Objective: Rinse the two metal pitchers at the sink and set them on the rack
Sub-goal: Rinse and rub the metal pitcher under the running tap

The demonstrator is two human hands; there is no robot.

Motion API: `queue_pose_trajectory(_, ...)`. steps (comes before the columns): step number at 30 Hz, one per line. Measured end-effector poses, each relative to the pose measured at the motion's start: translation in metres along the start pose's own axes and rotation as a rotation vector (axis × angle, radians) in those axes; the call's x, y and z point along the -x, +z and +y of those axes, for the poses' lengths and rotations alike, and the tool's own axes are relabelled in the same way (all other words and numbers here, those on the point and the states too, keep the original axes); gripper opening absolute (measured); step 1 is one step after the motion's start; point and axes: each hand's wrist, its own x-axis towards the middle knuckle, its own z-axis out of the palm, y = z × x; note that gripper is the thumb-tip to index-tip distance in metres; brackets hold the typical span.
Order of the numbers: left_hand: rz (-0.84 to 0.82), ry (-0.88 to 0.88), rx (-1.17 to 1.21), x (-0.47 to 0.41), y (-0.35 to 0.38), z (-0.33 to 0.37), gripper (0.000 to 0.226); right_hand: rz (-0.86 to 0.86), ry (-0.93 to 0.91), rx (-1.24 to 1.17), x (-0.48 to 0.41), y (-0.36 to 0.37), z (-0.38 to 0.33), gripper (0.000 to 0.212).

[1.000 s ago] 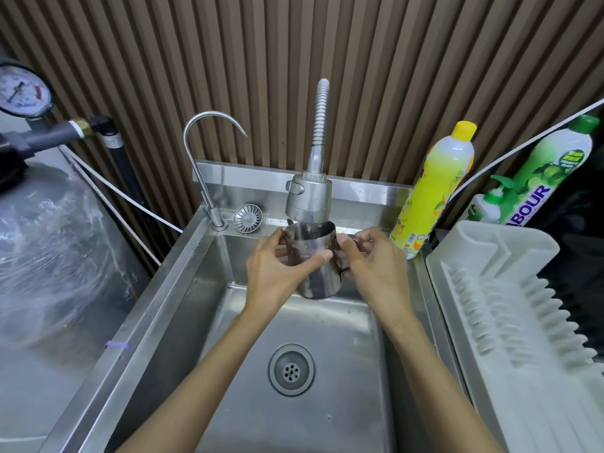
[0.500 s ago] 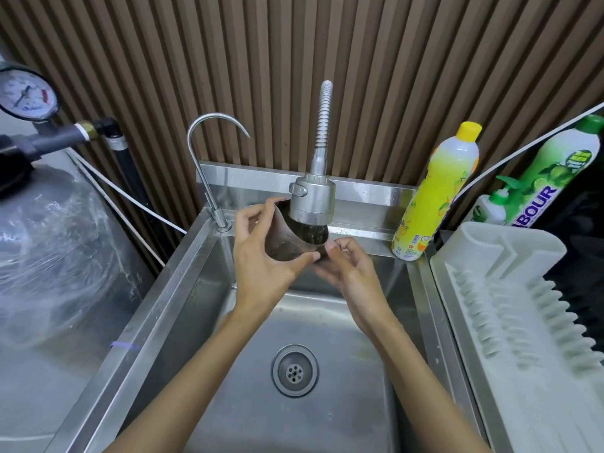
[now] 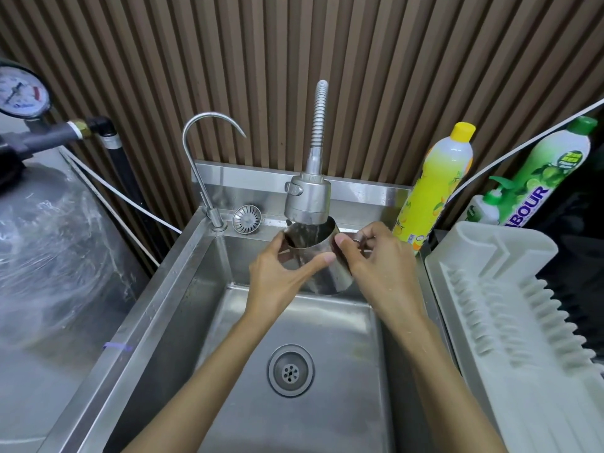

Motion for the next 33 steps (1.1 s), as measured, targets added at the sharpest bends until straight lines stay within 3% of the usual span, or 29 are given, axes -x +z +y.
queue_pose_trajectory(3,0.009,0.03,0.072,-0.007,0.003,-0.004,0.076,-0.032,0.019,-0.148,-0.003,0.007,0.008,0.024)
queue_pose_trajectory(7,0.109,0.114,0.134,-0.014,0.001,-0.004,0.083,-0.177,0.099,-0.549,-0.009,0.023,0.024,0.022)
queue_pose_trajectory(13,0.279,0.265,-0.174,-0.002,-0.005,0.001,0.088,-0.326,0.238,-0.956,-0.005,0.048,0.033,0.014)
queue_pose_trajectory(20,0.294,0.098,-0.298,0.001,-0.008,0.003,0.097,-0.225,0.298,-0.767,0.0,0.038,0.026,0.019)
queue_pose_trajectory(23,0.235,0.044,-0.252,0.005,-0.006,0.002,0.076,-0.18,0.289,-0.588,-0.007,0.024,0.022,0.02)
queue_pose_trajectory(25,0.179,0.007,-0.165,0.005,-0.002,-0.003,0.045,-0.135,0.222,-0.42,-0.01,0.015,0.018,0.022)
queue_pose_trajectory(27,0.122,-0.015,-0.091,0.006,0.001,-0.005,0.033,-0.088,0.131,-0.236,-0.009,0.008,0.013,0.023)
queue_pose_trajectory(30,0.043,-0.008,-0.027,0.0,0.006,-0.01,0.057,-0.063,0.052,-0.087,-0.005,0.002,0.009,0.018)
queue_pose_trajectory(33,0.054,0.023,0.02,-0.009,0.009,-0.012,0.067,-0.121,0.096,-0.326,-0.007,0.004,0.017,0.019)
